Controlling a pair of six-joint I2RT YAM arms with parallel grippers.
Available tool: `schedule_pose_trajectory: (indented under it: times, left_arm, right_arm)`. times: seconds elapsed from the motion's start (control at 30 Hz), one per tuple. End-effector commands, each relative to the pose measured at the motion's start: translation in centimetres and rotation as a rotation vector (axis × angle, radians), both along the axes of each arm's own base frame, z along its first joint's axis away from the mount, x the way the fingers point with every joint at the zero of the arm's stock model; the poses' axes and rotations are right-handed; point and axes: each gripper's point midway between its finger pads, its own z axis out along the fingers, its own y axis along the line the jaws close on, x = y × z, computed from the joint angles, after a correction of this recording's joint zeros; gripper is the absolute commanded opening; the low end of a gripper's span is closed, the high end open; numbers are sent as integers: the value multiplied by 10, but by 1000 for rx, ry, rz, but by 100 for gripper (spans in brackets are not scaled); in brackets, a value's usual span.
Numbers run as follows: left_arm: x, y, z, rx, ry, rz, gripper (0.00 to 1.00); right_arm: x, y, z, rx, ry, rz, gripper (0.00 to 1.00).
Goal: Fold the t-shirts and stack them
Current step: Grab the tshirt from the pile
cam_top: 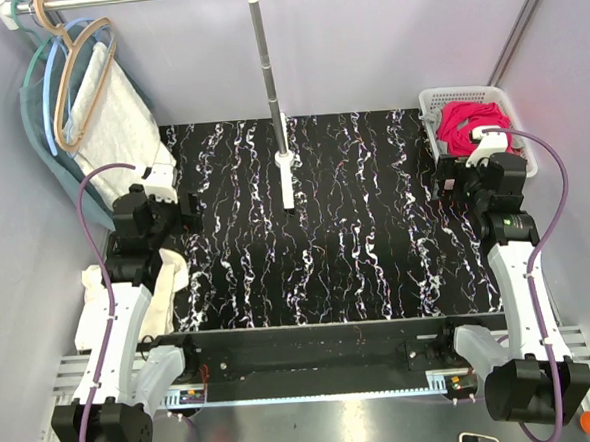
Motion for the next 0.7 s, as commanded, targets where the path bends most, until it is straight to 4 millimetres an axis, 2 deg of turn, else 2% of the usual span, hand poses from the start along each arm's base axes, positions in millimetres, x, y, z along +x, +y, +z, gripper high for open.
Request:
schedule_pose_trajectory:
  times: [0.0,0.17,0.33,0.43,0.57,0.63,0.67]
  left_arm:
    - [1,-2,11,-3,-53,-20,99]
    - [1,-2,10,1,-52,-18,99]
    - [2,0,11,3,-53,-9,99]
    - [3,3,13,2,-54,11,99]
    - [3,17,28,10,-88,97,99]
    - [0,16,41,23,-130,86,99]
    - [0,15,44,39,-137,68,99]
  right_arm:
    - [-4,4,9,-10,-36,26,100]
    - [-4,4,5,-4,-27,28,100]
    - [0,-5,-2,-20,0,-19,99]
    - [0,-15,0,-39,0,-69,100]
    - [2,-38,17,-98,-46,-188,100]
    - [6,-44,20,-153,-49,-190,100]
    - [10,-46,31,-171,-57,-184,100]
